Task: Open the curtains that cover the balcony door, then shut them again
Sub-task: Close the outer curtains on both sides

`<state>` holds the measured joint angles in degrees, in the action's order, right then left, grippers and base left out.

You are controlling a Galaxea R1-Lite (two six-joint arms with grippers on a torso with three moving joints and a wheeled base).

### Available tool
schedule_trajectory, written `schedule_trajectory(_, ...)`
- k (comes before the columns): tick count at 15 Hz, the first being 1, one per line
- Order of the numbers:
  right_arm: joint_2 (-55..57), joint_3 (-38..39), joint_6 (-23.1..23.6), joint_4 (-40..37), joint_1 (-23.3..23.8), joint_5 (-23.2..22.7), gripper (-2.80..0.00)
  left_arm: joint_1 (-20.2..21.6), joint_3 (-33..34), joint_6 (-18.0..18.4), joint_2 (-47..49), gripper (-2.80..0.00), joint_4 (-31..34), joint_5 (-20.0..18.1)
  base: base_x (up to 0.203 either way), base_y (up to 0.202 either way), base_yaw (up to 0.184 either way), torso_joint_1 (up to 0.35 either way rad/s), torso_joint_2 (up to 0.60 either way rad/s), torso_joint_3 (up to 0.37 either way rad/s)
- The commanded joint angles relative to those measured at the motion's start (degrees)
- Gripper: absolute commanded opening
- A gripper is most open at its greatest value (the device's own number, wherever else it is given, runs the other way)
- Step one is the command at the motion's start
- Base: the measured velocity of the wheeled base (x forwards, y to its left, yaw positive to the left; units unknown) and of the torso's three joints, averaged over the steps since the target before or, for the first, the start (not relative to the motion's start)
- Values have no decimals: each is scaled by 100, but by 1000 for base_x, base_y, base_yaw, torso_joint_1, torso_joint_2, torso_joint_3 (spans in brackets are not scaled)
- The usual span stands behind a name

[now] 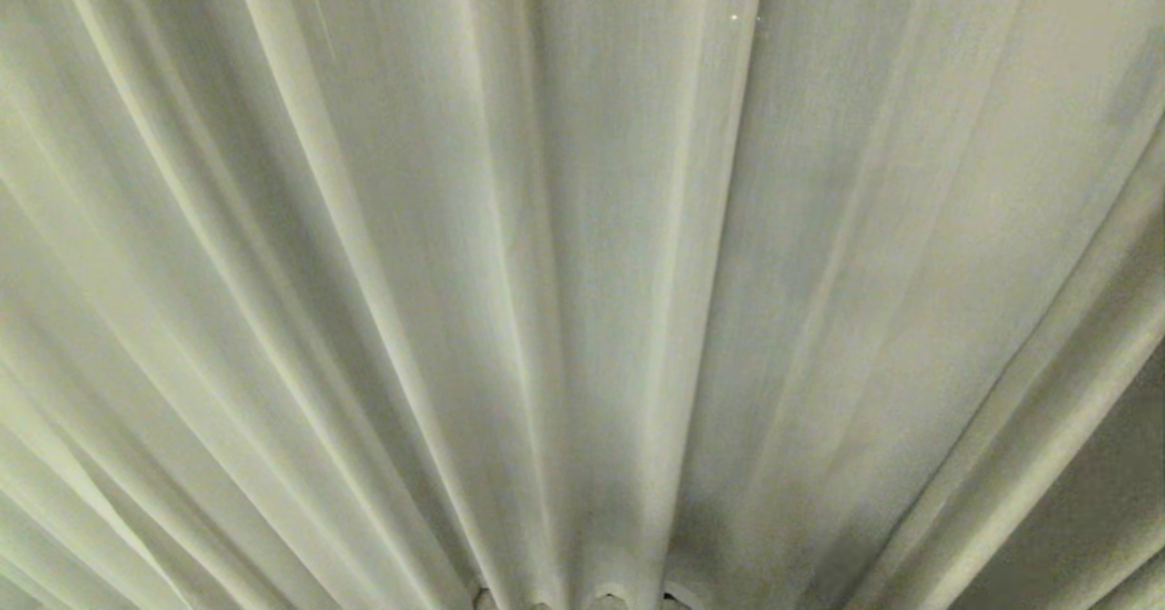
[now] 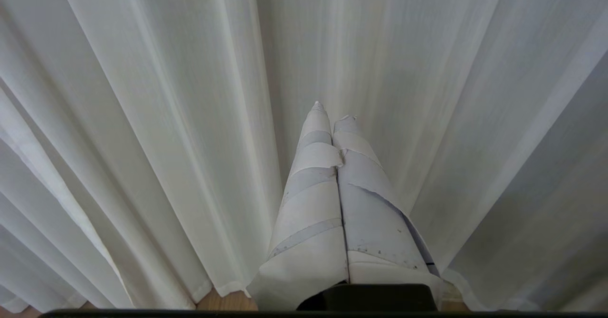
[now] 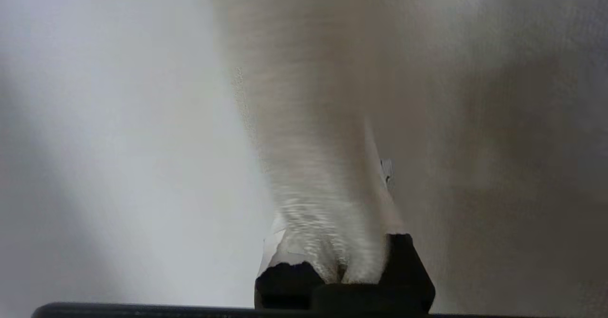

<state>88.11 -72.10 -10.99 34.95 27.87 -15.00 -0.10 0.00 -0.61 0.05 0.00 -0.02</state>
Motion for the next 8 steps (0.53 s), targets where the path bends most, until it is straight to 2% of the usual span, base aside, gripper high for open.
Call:
schedule_trajectory(1,-368,175,18,67,-9,-155,-280,1,0,0,-5,-280,0,-3,0,0,0,0,0,0)
schedule_trajectory(4,-751,443,26,54,-213,-280,-280,1,0,0,-5,-280,0,-6,0,0,0,0,0,0)
schedule_trajectory(8,-1270,716,153,-13,-1073,-263,-280,1,0,0,-5,-280,0,-6,0,0,0,0,0,0)
